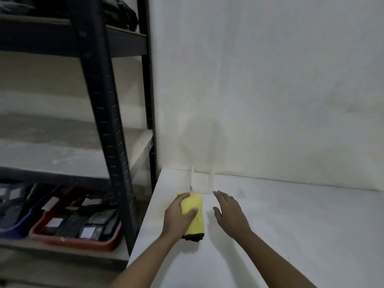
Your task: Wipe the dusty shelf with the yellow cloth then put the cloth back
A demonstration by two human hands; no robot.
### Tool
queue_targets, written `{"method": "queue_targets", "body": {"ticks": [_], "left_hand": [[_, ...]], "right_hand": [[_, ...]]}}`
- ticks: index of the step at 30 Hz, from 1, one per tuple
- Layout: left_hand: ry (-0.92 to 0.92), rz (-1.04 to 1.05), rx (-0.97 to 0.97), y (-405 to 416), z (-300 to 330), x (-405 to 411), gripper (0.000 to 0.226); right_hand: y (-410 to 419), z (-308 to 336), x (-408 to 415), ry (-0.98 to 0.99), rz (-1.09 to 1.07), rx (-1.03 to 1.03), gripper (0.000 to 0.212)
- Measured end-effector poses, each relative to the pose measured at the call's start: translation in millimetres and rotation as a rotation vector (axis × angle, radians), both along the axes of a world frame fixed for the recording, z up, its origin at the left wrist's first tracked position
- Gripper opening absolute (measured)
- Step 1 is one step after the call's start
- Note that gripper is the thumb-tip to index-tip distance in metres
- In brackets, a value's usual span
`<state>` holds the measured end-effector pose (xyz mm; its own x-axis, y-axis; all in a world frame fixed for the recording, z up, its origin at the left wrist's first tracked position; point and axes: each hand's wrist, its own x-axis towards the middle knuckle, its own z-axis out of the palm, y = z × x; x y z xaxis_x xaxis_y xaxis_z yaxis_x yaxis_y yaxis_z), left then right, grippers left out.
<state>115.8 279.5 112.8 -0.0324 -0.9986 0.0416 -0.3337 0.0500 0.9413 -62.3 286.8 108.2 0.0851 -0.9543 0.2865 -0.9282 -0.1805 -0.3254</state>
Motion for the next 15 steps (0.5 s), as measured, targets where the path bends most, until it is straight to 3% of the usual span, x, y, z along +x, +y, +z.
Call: {"method": "queue_targets", "body": {"ticks": [9, 15], "left_hand": [[0.133, 0.189, 0.112, 143, 2, 114, 0.054], [0.09, 0.262, 0.08, 209, 22, 221, 0.051]], "right_hand": [[80, 5, 94, -0.095, 0.185, 0.045, 0.047], [115, 24, 203, -0.162, 0.304, 0.065, 0.044]]}}
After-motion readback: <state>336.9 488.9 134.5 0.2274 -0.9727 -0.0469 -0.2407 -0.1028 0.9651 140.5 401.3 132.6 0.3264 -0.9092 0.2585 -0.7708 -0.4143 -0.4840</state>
